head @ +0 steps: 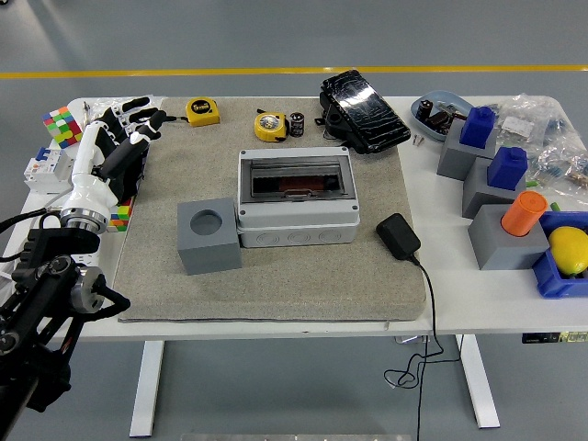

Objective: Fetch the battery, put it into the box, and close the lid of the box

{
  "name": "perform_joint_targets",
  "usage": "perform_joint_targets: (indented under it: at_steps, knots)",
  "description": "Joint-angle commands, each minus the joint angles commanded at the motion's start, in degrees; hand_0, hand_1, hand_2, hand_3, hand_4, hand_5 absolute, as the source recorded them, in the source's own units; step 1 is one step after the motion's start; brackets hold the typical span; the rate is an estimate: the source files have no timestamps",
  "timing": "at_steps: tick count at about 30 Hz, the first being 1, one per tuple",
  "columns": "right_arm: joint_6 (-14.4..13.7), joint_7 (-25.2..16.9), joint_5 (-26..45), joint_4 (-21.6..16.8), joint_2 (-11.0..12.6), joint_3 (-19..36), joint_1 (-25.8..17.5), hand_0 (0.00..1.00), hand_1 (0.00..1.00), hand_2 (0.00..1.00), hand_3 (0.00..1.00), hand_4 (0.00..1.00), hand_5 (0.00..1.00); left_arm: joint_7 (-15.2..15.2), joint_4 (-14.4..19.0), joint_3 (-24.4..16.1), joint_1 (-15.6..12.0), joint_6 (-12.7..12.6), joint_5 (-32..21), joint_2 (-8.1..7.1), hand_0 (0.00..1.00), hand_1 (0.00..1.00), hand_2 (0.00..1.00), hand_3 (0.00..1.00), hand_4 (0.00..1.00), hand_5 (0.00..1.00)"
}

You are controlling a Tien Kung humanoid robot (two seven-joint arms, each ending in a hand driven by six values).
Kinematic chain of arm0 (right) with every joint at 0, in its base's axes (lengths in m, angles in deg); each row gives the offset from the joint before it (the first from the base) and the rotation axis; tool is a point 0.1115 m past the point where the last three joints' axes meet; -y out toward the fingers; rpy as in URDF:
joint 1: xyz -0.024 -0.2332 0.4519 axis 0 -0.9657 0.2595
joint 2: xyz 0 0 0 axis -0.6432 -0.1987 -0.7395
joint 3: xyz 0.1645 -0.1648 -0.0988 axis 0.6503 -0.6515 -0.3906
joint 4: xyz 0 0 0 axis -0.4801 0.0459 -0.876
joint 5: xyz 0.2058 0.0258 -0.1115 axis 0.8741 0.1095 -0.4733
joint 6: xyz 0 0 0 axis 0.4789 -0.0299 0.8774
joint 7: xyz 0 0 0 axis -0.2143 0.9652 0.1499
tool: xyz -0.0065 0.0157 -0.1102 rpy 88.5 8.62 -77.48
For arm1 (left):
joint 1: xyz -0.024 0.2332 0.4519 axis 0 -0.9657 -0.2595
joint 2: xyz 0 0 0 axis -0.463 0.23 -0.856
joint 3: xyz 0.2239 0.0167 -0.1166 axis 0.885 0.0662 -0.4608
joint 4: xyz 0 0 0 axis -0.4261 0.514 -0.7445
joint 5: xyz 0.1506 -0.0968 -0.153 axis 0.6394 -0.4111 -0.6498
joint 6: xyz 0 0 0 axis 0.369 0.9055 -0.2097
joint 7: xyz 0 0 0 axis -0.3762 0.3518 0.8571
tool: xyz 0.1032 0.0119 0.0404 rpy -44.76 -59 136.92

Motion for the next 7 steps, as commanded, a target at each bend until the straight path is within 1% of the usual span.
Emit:
perform_joint_targets:
  at_steps: [7]
  knots:
    - [0.0,0.0,0.1,0.0,0.1,-0.1,0.0,0.566,0.595,0.574,0.544,0.92,0.484,0.1,0.0,-0.1,0.0,0.0,0.0,-0.05,0.573,0.629,0.665,0.657,0.978,0.363]
